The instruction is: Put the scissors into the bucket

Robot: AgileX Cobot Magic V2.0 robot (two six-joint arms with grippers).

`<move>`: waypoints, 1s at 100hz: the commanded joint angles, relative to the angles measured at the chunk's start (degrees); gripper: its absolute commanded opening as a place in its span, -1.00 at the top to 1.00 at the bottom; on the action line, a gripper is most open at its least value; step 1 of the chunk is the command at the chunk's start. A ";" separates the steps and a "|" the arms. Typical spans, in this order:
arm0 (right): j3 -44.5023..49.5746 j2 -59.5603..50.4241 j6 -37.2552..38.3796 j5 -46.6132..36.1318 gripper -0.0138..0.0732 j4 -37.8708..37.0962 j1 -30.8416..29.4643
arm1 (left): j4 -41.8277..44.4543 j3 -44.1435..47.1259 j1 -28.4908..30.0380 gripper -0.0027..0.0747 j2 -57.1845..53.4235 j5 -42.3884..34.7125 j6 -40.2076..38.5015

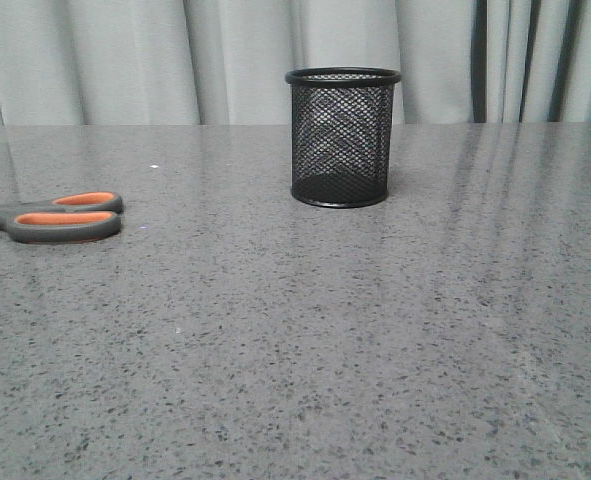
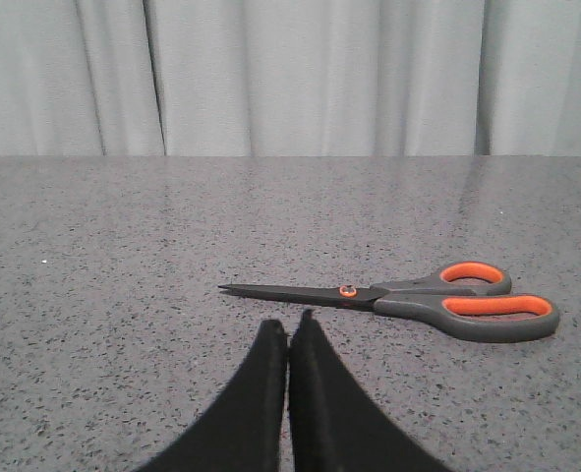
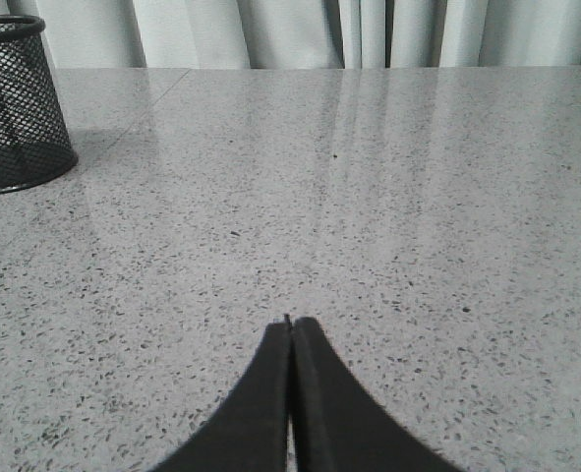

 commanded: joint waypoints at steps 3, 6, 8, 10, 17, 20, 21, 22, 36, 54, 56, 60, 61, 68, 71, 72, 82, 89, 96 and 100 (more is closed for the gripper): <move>0.96 -1.45 -0.19 -4.64 0.83 -0.33 -0.21 | -0.59 1.51 0.20 0.99 -1.50 -4.23 -0.56; 0.96 -1.45 -0.19 -4.77 0.83 -0.33 -0.21 | -0.59 1.51 0.20 0.99 -1.50 -4.23 -0.56; 0.96 -1.45 -0.19 -4.99 0.83 -0.33 -0.21 | -0.59 1.51 0.20 0.99 -1.50 -4.23 -0.56; 0.96 -1.45 -0.19 -4.99 0.83 -0.33 -0.21 | -0.59 1.51 0.20 0.99 -1.50 -4.23 -0.56; 0.96 -1.45 -0.19 -5.12 0.83 -0.33 -0.21 | -0.59 1.51 0.20 0.99 -1.50 -4.23 -0.56; 0.96 -1.45 -0.19 -5.12 0.83 -0.33 -0.21 | -0.59 1.51 0.20 0.99 -1.50 -4.23 -0.56; 0.96 -1.45 -0.19 -5.12 0.83 -0.33 -0.21 | -0.59 1.51 0.20 0.99 -1.50 -4.23 -0.56; 0.96 -1.45 -0.19 -5.12 0.83 -0.33 -0.21 | -0.59 1.51 0.20 0.99 -1.50 -4.23 -0.56; 0.96 -1.45 -0.19 -6.09 0.83 -0.33 -0.21 | -0.59 1.51 0.20 0.99 -1.50 -4.23 -0.56; 0.96 -1.45 -0.19 -7.69 0.83 -0.33 -0.21 | -0.59 1.51 0.20 0.99 -1.50 -4.23 -0.56; 0.96 -1.45 -0.19 -7.69 0.83 -0.33 -0.21 | -0.59 1.51 0.20 0.99 -1.50 -4.23 -0.56; 0.96 -1.45 -0.19 -7.69 0.83 -0.33 -0.21 | -0.59 1.51 0.20 0.99 -1.50 -4.23 -0.56; 0.96 -1.45 -0.19 -7.69 0.83 -0.33 -0.21 | -0.59 1.51 0.20 0.99 -1.50 -4.23 -0.56; 0.96 -1.45 -0.19 -7.69 0.83 -0.06 -0.21 | -0.59 1.51 0.20 0.99 -1.50 -4.23 -0.56; 0.96 -1.45 -0.19 -7.69 0.83 0.22 -0.21 | -0.59 1.51 0.20 0.99 -1.50 -4.23 -0.56; 0.96 -1.45 -0.19 -7.69 0.83 0.23 -0.21 | -0.59 1.51 0.20 0.99 -1.50 -4.23 -0.56; 0.96 -1.45 -0.19 -7.69 0.83 2.98 -0.21 | -2.33 1.51 0.20 0.99 -1.50 -4.23 -0.56; 0.96 -1.45 -0.19 -8.16 0.83 7.02 -0.21 | -5.68 1.51 0.20 0.99 -1.50 -4.23 -0.56; 0.96 -1.45 -0.19 -9.59 0.83 11.73 -0.21 | -8.50 1.51 0.20 0.99 -1.50 -4.23 -0.56; 0.96 -1.45 -0.19 -10.28 0.83 14.41 -0.21 | -9.60 1.51 0.20 0.99 -1.50 -4.23 -0.56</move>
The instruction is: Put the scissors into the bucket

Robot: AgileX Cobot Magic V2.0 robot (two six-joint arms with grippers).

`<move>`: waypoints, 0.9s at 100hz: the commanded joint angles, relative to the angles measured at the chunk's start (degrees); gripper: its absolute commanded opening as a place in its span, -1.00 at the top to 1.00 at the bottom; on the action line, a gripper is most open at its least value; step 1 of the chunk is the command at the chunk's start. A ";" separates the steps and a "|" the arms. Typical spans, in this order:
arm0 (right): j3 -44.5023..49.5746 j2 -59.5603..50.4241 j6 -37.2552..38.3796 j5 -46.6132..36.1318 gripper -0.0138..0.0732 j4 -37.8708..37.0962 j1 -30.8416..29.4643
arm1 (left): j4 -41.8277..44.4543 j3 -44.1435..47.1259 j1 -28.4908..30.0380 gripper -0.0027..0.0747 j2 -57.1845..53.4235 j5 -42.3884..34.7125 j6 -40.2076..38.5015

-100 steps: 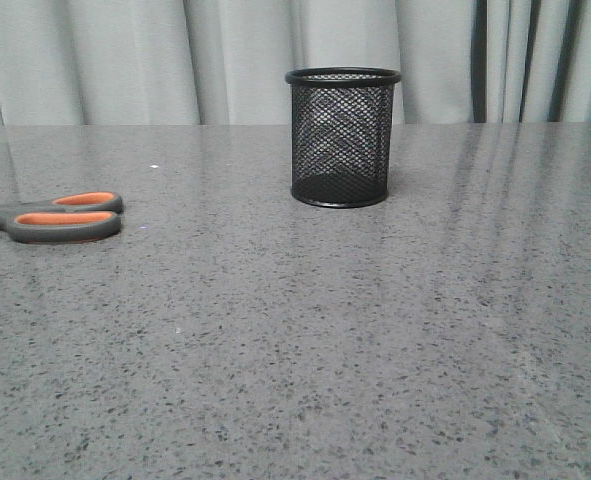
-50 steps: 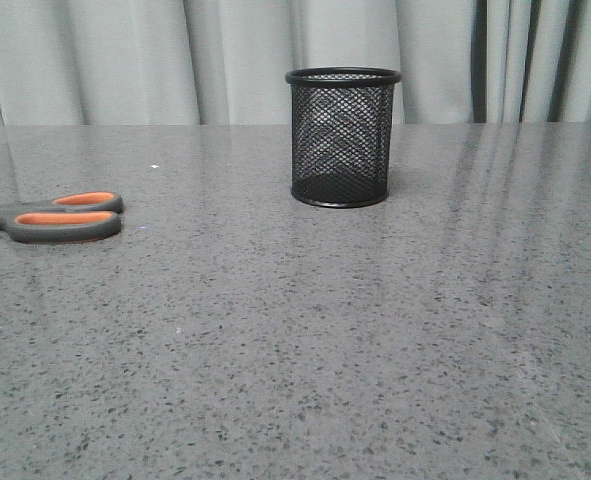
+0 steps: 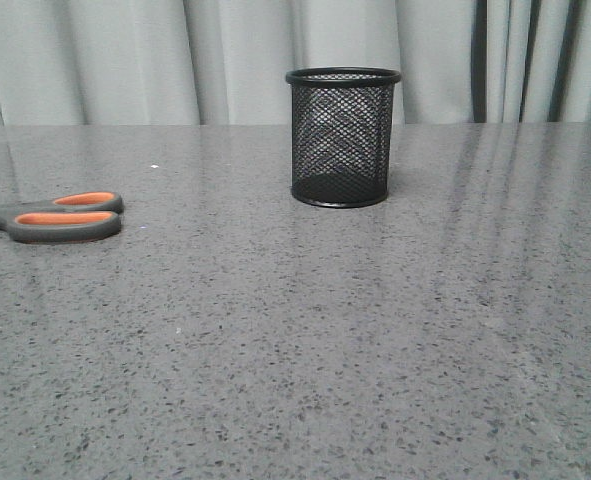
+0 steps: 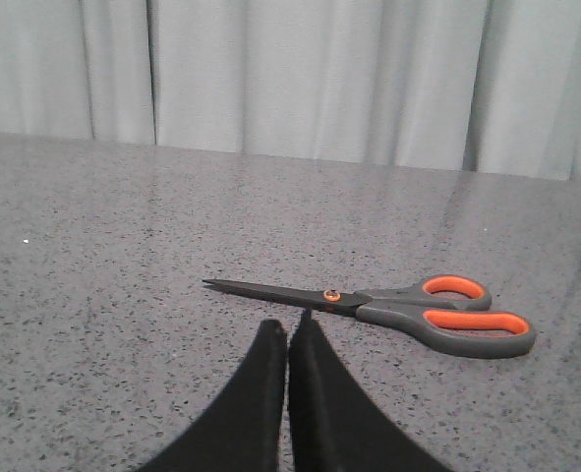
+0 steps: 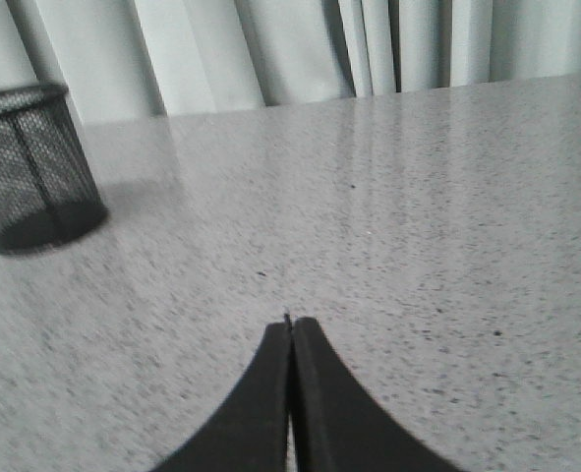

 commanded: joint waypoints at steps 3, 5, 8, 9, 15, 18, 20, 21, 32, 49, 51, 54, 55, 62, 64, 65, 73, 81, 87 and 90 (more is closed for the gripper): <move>0.96 -1.45 0.02 -6.78 0.83 8.02 -0.21 | -4.97 1.51 0.20 0.99 -1.50 -4.23 -0.56; 0.96 -1.45 0.02 -6.76 0.83 9.05 -0.21 | -5.47 1.51 0.20 0.99 -1.50 -4.35 -0.56; 0.96 -1.45 0.02 -6.76 0.83 10.27 -0.21 | -7.03 1.51 0.20 0.99 -1.50 -4.37 -0.56; 0.96 -1.45 0.02 -6.76 0.83 10.76 -0.21 | -7.41 1.51 0.20 0.99 -1.50 -4.37 -0.56; 0.96 -1.45 0.02 -7.21 0.83 13.38 -0.21 | -12.09 1.51 0.20 0.99 -1.50 -4.65 -0.56; 0.96 -1.45 0.02 -7.21 0.83 15.31 -0.21 | -14.78 1.51 0.20 0.99 -1.50 -4.87 -0.56; 0.96 -1.45 0.02 -7.21 0.83 16.79 -0.21 | -16.78 1.51 0.20 0.99 -1.50 -5.00 -0.56; 0.96 -1.45 0.02 -7.21 0.83 17.73 -0.21 | -17.43 1.51 0.20 0.99 -1.50 -5.00 -0.56; 0.85 -1.45 0.02 -7.21 0.83 23.70 -0.21 | -26.90 1.51 0.20 0.99 -1.50 -5.08 -0.56; 0.30 -1.45 0.02 -5.13 0.83 28.26 -0.21 | -38.72 1.30 0.20 0.99 -1.50 -6.27 -0.56; -0.01 -1.45 0.02 -4.60 0.83 28.26 -0.21 | -39.42 1.18 0.20 0.99 -1.50 -6.27 -0.56; -0.67 -1.45 0.02 -3.52 0.83 28.26 -0.21 | -39.86 0.85 0.20 0.99 -1.50 -6.27 -0.56; -0.83 -1.45 0.02 -3.31 0.83 28.26 -0.21 | -40.13 0.71 0.20 0.99 -1.50 -6.27 -0.56; -2.58 -1.34 0.02 -1.84 0.83 28.26 -0.21 | -40.50 -0.41 0.20 0.99 -1.43 -5.57 -0.56; -3.20 -1.23 0.02 -1.66 0.83 28.00 -0.21 | -40.50 -0.90 0.20 0.99 -1.43 -5.52 -0.56; -3.41 -1.22 0.02 -1.50 0.83 27.79 -0.21 | -40.50 -1.09 0.20 0.99 -1.43 -5.32 -0.56; -6.51 0.10 0.02 0.50 0.83 26.76 -0.21 | -39.46 -3.91 0.20 0.99 -1.27 -3.62 -0.49; -9.97 2.74 0.02 4.71 0.81 26.76 -0.21 | -35.32 -7.49 0.20 0.99 -0.68 0.10 -0.41; -13.93 6.84 0.02 9.22 0.80 26.34 -0.21 | -29.24 -12.37 0.20 0.99 0.85 6.07 -0.35; -15.62 8.73 0.02 10.76 0.80 25.71 -0.21 | -25.76 -14.53 0.20 0.99 1.82 8.62 -0.35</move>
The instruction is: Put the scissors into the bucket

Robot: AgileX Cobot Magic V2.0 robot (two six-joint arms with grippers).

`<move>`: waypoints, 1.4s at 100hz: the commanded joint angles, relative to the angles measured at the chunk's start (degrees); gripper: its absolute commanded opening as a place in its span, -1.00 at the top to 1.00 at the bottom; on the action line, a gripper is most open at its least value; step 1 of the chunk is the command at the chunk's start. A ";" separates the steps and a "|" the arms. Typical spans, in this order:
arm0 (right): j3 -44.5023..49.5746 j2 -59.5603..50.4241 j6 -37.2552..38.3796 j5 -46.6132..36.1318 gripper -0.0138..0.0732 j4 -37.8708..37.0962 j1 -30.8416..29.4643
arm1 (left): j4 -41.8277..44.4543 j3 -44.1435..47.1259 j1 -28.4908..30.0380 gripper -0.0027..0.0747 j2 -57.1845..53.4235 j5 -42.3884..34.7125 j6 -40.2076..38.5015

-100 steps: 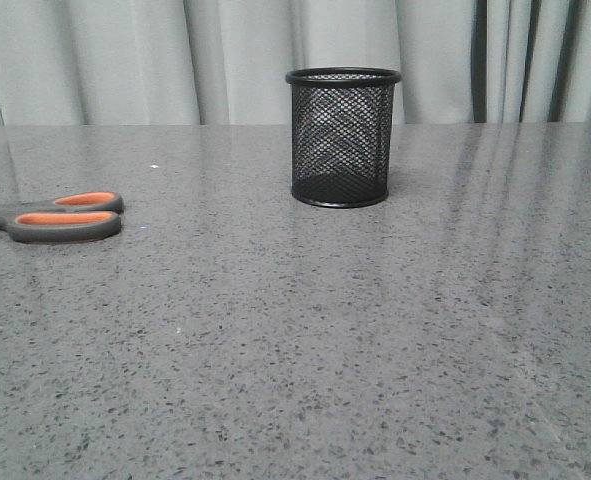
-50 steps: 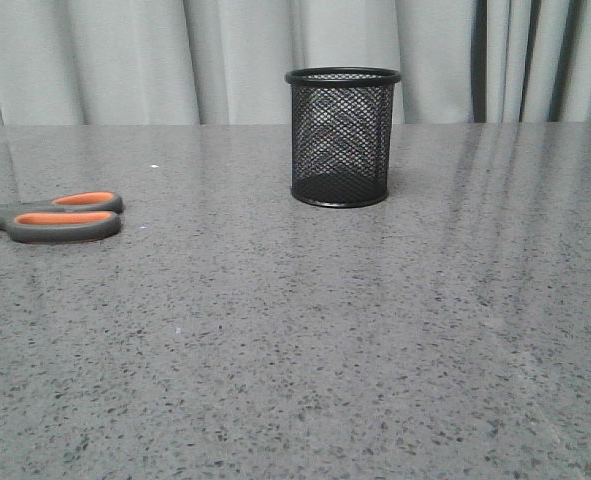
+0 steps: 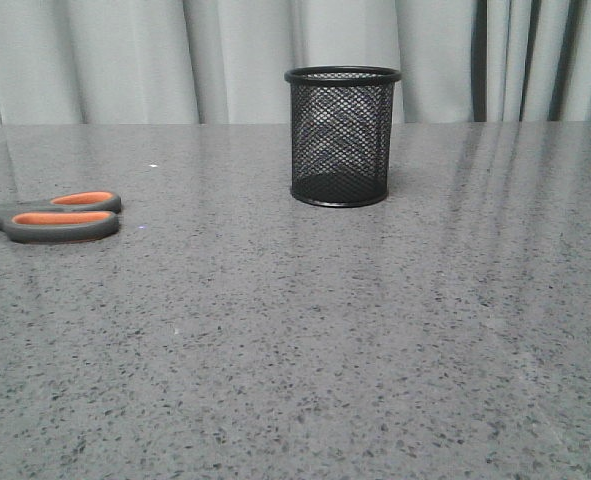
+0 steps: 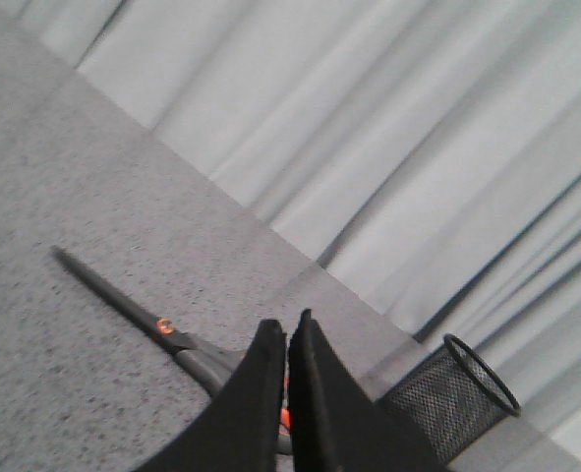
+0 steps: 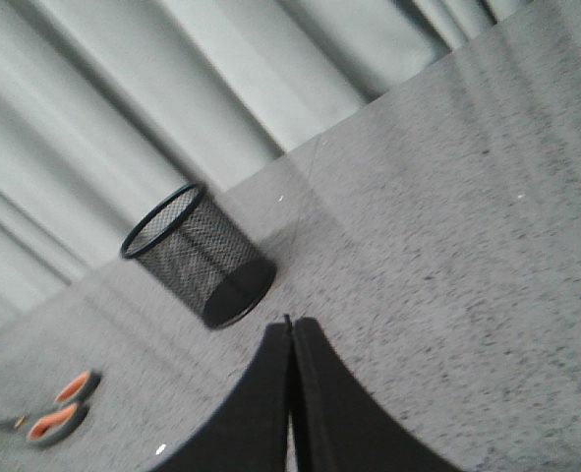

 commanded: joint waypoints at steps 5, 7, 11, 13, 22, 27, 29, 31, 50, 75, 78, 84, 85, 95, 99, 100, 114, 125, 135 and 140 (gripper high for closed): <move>-9.72 9.43 -0.21 4.68 0.80 -3.14 -0.21 | 11.77 -11.65 0.20 0.99 3.95 8.48 -0.15; -11.22 11.06 -0.21 5.77 0.80 -4.07 -0.21 | 13.63 -13.36 0.20 0.99 5.05 10.32 -0.15; -13.78 14.45 -0.21 7.94 0.80 -5.82 -0.21 | 16.60 -16.88 0.20 0.99 7.43 14.13 -0.15; -15.92 15.58 -0.21 9.78 0.80 -7.20 -0.21 | 18.30 -18.02 0.20 0.99 8.30 15.41 -0.15; -22.42 23.19 -0.21 16.39 0.80 -11.30 -0.21 | 23.49 -25.16 0.20 0.99 14.25 23.28 0.44; -26.62 27.10 -0.21 21.04 0.80 -13.00 -0.21 | 24.03 -28.43 0.20 0.99 17.43 27.13 3.12; -27.59 28.70 -0.34 22.12 0.80 -13.44 -0.21 | 24.03 -29.69 0.20 0.99 18.75 28.64 4.51; -28.99 30.18 -0.54 23.67 0.80 -13.71 -0.21 | 24.03 -30.92 0.20 0.99 20.06 30.20 5.83; -36.83 39.12 -4.33 30.54 0.80 -13.85 -0.21 | 23.81 -38.16 0.20 0.99 29.28 38.64 8.92; -38.20 40.82 -6.28 32.20 0.61 -12.89 -0.21 | 19.26 -40.70 0.20 0.96 34.84 41.82 15.80; -38.20 40.82 -6.28 32.44 0.52 -12.89 -0.21 | 17.96 -40.95 0.20 0.92 35.21 41.96 17.29; -38.20 40.82 -6.28 33.08 0.28 -12.89 -0.21 | 15.73 -41.47 0.20 0.79 35.81 41.58 18.27; -38.20 40.82 -6.28 33.07 0.25 -12.89 -0.21 | 15.56 -41.47 0.20 0.77 35.94 41.58 18.40; -38.20 40.82 -6.28 33.73 -0.19 -12.89 -0.21 | 14.76 -41.47 0.20 0.41 36.64 40.69 18.40; -38.20 40.82 -6.56 34.01 -0.29 -12.89 -0.21 | 14.63 -41.47 0.20 0.28 36.96 40.79 18.40; -38.20 40.82 -6.71 34.04 -0.34 -12.89 -0.21 | 14.63 -41.47 0.20 0.22 37.15 40.79 18.40; -38.20 40.82 -6.71 34.18 -0.35 -12.89 -0.21 | 14.13 -41.47 0.20 -0.07 38.28 40.79 19.68; -38.20 40.82 -6.71 34.18 -0.35 -12.89 -0.21 | 13.18 -41.47 0.20 -0.07 39.47 41.06 21.46; -38.20 40.82 -6.71 34.27 -0.35 -12.89 -0.21 | 13.01 -42.66 0.20 -0.07 42.02 43.17 24.27; -38.20 40.82 -6.71 34.27 -0.35 -12.89 -0.21 | 13.01 -43.75 0.20 -0.07 43.74 44.33 25.91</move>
